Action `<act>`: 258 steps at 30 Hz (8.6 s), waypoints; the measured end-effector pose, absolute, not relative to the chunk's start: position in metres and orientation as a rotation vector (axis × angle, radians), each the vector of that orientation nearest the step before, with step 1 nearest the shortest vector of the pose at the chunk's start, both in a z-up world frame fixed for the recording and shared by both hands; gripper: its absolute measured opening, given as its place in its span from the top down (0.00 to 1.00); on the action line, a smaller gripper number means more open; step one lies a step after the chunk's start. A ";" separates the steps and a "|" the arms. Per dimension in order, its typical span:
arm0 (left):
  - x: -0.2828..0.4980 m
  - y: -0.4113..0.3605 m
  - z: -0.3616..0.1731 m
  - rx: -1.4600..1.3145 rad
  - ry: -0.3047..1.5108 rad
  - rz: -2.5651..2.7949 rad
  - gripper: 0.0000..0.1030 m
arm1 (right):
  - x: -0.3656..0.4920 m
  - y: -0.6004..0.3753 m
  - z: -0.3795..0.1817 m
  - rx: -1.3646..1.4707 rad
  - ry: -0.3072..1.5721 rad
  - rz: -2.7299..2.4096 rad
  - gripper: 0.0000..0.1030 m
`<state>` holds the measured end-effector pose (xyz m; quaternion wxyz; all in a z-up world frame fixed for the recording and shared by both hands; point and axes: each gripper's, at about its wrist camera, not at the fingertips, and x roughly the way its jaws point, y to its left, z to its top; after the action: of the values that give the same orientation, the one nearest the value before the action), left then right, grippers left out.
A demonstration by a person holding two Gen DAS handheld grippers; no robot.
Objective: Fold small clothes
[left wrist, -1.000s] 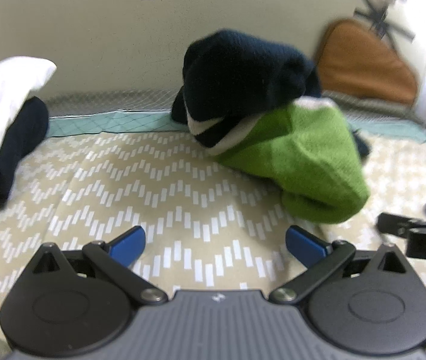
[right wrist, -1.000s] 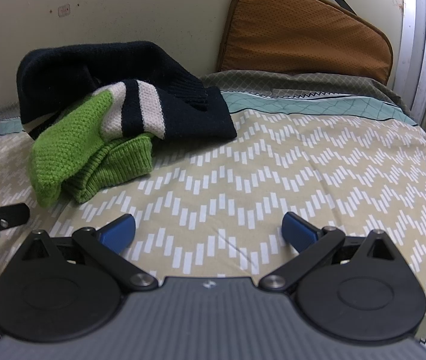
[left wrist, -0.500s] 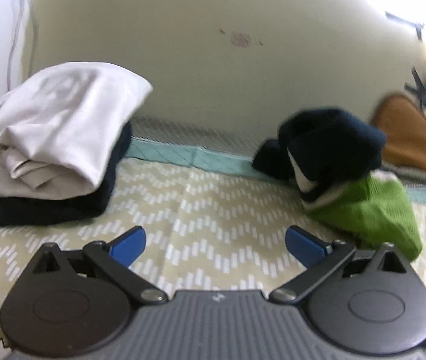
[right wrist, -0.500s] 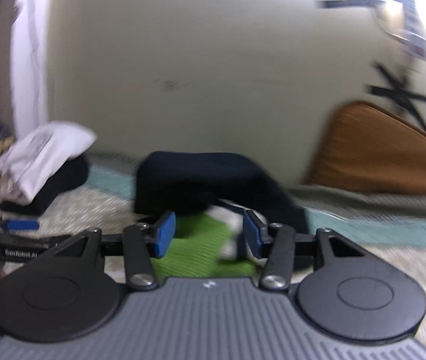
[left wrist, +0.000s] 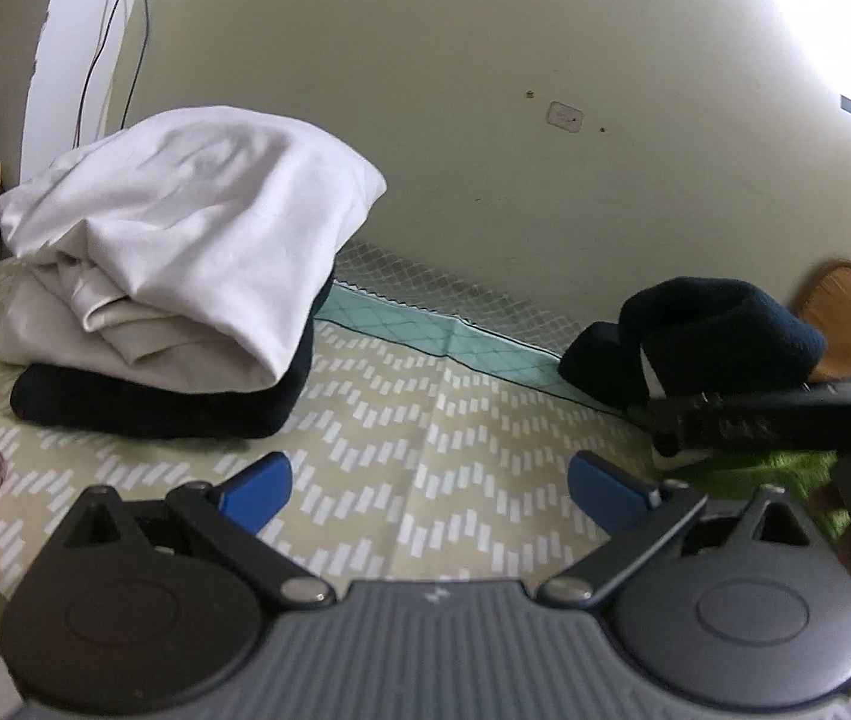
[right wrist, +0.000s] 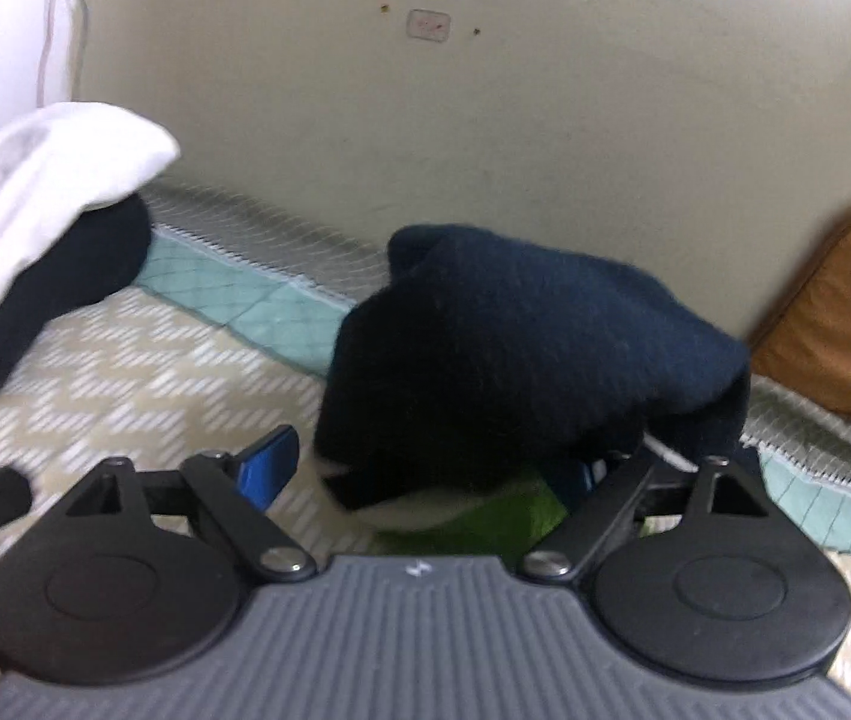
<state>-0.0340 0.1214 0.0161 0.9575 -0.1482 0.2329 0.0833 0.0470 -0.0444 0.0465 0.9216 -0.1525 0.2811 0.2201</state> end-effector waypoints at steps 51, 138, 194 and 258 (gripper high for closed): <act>-0.040 0.108 0.020 -0.222 0.437 0.190 0.01 | 0.020 -0.231 0.290 0.124 0.229 0.476 0.83; -0.090 0.142 0.013 -0.582 0.682 -0.121 0.22 | -0.029 -0.274 0.084 -0.034 0.537 0.626 0.17; -0.061 0.043 0.062 0.047 0.408 -0.287 0.82 | -0.068 -0.267 0.087 -0.115 0.392 0.488 0.83; -0.129 0.035 0.290 -0.106 -0.272 -0.192 0.91 | -0.142 -0.267 0.342 -0.197 -0.374 0.218 0.89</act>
<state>-0.1291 0.0350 0.2901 0.9847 -0.0529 -0.1355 -0.0955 -0.1424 -0.2672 0.3420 0.9719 -0.0975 -0.1852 0.1080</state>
